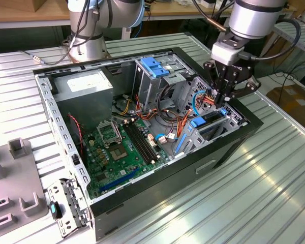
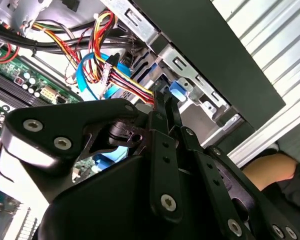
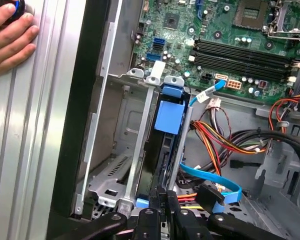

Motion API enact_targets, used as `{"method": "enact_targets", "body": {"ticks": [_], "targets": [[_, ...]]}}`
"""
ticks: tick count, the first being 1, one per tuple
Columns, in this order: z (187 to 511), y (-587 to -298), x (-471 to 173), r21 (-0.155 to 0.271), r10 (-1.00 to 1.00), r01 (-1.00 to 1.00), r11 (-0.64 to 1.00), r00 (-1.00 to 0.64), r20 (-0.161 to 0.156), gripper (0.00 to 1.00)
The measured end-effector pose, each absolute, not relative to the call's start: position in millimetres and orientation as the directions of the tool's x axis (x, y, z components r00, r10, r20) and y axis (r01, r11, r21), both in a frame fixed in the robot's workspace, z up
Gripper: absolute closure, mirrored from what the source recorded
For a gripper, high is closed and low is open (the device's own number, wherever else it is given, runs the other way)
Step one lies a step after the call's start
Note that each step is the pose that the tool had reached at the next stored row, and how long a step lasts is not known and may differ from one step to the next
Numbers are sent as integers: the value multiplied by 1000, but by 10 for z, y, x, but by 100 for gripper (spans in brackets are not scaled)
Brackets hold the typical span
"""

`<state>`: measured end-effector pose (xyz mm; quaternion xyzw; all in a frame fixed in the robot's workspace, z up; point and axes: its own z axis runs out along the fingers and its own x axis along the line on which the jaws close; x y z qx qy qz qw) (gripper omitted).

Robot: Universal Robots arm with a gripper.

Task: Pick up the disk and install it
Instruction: 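Insert the first disk wire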

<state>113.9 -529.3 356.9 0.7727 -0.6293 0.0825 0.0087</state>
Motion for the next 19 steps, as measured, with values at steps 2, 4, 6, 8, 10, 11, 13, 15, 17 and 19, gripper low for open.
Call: {"method": "enact_targets", "body": {"ticks": [2,4,6,8,10,11,13,15,17,19], "targets": [[3558,-5293,1139,-90,-978,-981,-170,156,139,83],[3546,-5293,1138,-90,-983,-987,-131,118,139,83],[3544,-5293,1132,-91,-985,-989,-119,106,137,83],[3541,-5297,1129,-94,-988,-989,-116,105,111,83],[3540,-5318,1127,-95,-990,-989,-114,105,97,83],[3539,-5331,1126,-95,-990,-989,-114,105,97,83],[3537,-5365,1126,-95,-990,-989,-114,105,97,83],[3534,-5382,1114,-95,-990,-989,-114,105,93,83],[3531,-5384,1094,-95,-991,-989,-110,102,88,83],[3502,-5391,1066,-96,-993,-992,-86,79,82,83]]}}
